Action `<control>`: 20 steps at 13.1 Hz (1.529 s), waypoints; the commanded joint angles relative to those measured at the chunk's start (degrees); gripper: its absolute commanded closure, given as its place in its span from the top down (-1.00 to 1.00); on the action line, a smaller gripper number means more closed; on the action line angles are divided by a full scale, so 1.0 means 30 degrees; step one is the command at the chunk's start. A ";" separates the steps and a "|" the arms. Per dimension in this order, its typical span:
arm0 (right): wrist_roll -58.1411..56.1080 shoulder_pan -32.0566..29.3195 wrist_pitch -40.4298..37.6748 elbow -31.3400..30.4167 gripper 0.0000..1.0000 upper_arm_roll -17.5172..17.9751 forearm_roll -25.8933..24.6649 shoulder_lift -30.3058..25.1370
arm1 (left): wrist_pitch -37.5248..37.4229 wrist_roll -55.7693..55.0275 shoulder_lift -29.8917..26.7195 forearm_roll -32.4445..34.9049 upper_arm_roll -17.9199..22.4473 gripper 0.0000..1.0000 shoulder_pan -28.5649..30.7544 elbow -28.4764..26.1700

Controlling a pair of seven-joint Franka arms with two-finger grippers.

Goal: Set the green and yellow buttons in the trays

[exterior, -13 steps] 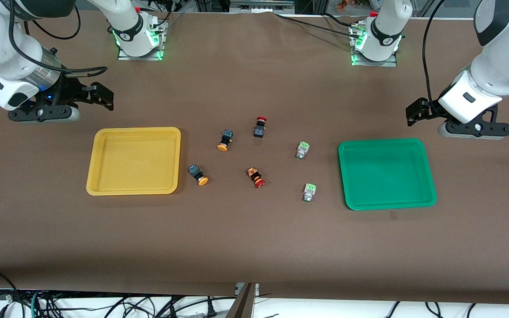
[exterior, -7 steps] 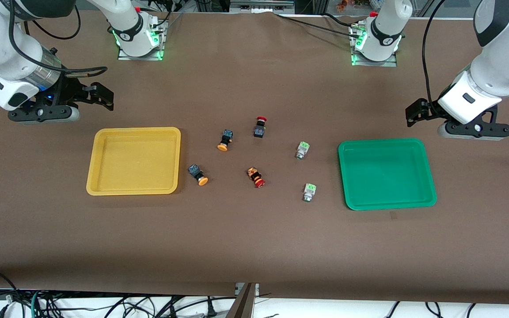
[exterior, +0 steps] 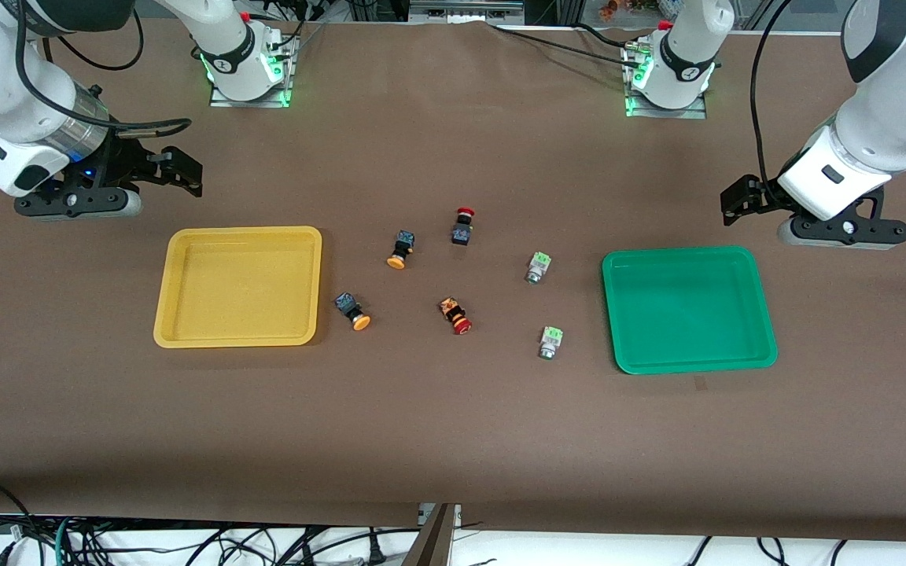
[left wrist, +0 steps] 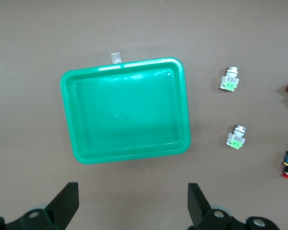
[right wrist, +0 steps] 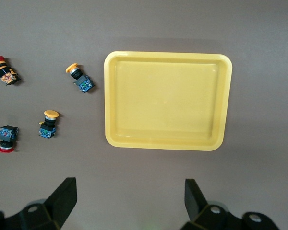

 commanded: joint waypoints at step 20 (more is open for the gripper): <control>-0.3196 0.4808 1.3024 -0.0064 0.99 0.0410 -0.0035 1.1996 | 1.0327 0.0525 1.4774 -0.0567 -0.0059 1.00 -0.4937 0.5814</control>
